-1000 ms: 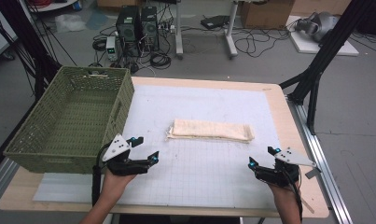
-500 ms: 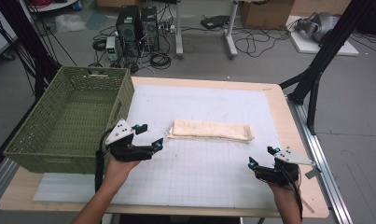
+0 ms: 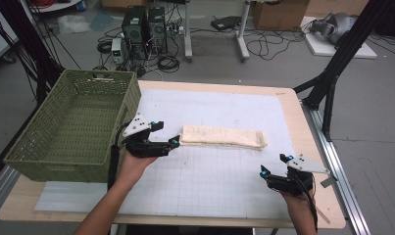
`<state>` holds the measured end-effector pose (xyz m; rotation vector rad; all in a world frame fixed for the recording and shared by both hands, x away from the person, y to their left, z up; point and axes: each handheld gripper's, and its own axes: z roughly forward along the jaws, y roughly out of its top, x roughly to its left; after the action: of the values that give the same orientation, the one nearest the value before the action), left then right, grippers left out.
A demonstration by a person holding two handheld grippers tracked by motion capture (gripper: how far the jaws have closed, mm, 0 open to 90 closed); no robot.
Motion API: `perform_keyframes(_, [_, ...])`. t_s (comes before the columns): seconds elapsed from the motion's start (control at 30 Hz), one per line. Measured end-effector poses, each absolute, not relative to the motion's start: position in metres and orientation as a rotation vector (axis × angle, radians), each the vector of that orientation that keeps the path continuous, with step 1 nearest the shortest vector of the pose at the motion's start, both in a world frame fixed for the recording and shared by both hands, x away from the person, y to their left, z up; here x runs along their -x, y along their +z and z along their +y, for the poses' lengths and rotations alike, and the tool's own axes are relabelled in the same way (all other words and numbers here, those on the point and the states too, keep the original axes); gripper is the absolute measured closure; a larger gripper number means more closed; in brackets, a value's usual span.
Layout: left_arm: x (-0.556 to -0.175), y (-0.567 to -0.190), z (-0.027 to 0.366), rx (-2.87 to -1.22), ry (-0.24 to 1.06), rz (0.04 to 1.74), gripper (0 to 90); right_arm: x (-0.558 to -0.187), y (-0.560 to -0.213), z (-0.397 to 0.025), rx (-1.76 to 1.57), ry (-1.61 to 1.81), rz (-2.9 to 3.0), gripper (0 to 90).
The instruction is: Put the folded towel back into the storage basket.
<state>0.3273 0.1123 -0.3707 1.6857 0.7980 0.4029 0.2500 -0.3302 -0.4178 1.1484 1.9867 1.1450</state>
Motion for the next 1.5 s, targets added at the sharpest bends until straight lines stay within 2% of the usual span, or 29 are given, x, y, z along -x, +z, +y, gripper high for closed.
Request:
perform_keyframes(0.47, [-0.367,-0.385,0.093,-1.728,0.379,0.891,20.8,-0.250,-0.417,-0.329,-1.144,1.151,1.987,17.4])
perform_keyframes(0.73, [-0.393,-0.415,0.087,-1.770,0.332,1.018,25.1,-0.251,-0.418,-0.327,-1.141,1.149,2.000,17.4])
perform_keyframes(1.03, [-0.404,-0.442,0.069,-1.842,0.255,1.073,31.3,-0.252,-0.419,-0.326,-1.138,1.140,2.009,17.5])
perform_keyframes(1.3, [-0.407,-0.452,0.059,-1.897,0.283,1.117,34.5,-0.252,-0.420,-0.326,-1.143,1.137,2.014,17.8])
perform_keyframes(1.4, [-0.405,-0.451,0.056,-1.928,0.336,1.113,37.7,-0.252,-0.420,-0.326,-1.138,1.135,2.017,17.8])
perform_keyframes(1.43, [-0.404,-0.450,0.055,-1.953,0.361,1.098,43.8,-0.252,-0.420,-0.326,-1.141,1.135,2.014,17.9])
perform_keyframes(1.47, [-0.403,-0.450,0.054,-1.977,0.388,1.078,43.8,-0.252,-0.420,-0.326,-1.141,1.135,2.014,17.9])
perform_keyframes(1.5, [-0.402,-0.450,0.053,-1.992,0.363,1.031,55.8,-0.252,-0.420,-0.326,-1.149,1.136,2.010,17.9])
